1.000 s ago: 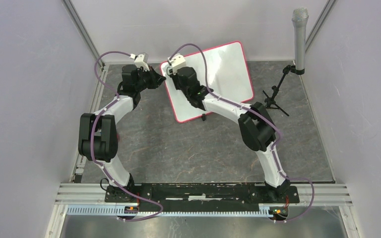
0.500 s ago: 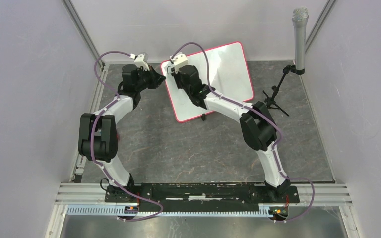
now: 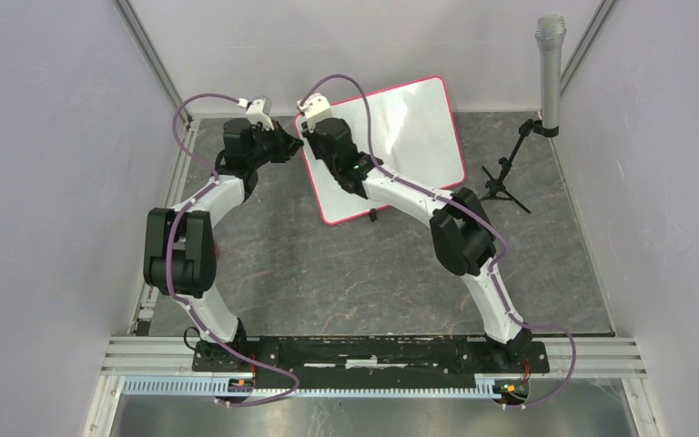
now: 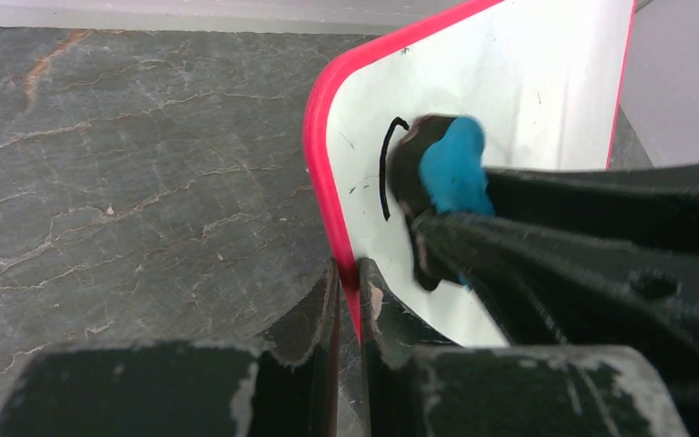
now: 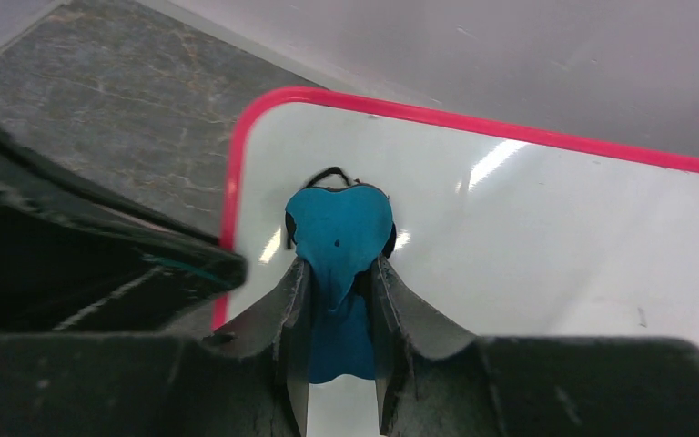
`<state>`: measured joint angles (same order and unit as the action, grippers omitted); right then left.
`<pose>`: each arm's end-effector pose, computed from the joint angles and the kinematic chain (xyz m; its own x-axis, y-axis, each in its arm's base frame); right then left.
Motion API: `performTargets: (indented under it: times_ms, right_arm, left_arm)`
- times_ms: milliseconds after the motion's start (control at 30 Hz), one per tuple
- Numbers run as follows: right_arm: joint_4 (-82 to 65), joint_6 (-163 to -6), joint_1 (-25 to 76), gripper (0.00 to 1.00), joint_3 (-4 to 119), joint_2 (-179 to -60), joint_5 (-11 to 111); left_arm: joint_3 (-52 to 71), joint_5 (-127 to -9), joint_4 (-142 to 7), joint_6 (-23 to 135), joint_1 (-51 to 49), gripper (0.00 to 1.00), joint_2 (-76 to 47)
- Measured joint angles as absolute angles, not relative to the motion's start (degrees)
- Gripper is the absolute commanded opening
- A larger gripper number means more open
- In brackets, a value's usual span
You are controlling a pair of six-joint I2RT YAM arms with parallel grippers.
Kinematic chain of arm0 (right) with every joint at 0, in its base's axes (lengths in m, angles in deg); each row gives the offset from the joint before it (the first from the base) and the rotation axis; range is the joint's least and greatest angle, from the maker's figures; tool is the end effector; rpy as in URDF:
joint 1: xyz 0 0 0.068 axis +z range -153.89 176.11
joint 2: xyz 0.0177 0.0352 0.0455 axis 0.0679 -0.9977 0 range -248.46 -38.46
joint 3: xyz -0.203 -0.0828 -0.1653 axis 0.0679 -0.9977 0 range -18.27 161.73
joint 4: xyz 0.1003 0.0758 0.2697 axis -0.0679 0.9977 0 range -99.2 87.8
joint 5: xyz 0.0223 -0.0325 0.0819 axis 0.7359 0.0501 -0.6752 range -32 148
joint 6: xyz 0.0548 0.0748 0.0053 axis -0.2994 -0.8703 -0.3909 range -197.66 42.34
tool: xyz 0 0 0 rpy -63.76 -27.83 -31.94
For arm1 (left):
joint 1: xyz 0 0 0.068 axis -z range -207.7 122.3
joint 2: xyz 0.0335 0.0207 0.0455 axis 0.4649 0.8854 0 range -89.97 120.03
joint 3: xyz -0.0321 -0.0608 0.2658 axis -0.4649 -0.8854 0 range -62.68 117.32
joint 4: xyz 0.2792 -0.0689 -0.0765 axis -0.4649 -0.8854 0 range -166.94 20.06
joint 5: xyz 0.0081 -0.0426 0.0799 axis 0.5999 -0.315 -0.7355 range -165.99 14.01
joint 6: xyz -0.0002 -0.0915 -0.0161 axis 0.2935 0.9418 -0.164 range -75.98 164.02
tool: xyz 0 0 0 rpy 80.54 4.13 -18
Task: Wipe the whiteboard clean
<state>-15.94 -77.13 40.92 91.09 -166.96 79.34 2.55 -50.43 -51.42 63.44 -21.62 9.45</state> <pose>0.4620 0.4161 0.2527 -0.1485 -0.1599 -0.9759 -0.4056 0.9099 -0.0873 0.4689 -0.0862 0.2258 -0.4223 -0.2567 -0.8693 0.3906 0.8139 -0.4301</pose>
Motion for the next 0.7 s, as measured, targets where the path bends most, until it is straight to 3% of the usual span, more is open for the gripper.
performTargets:
  times_ms: [700]
  right_arm:
    - [-16.16, -76.82, 40.22, 0.0, 94.26, -169.08, 78.81]
  left_arm:
    - [2.55, -51.02, -51.02, 63.37, -21.62, 0.02, 9.43]
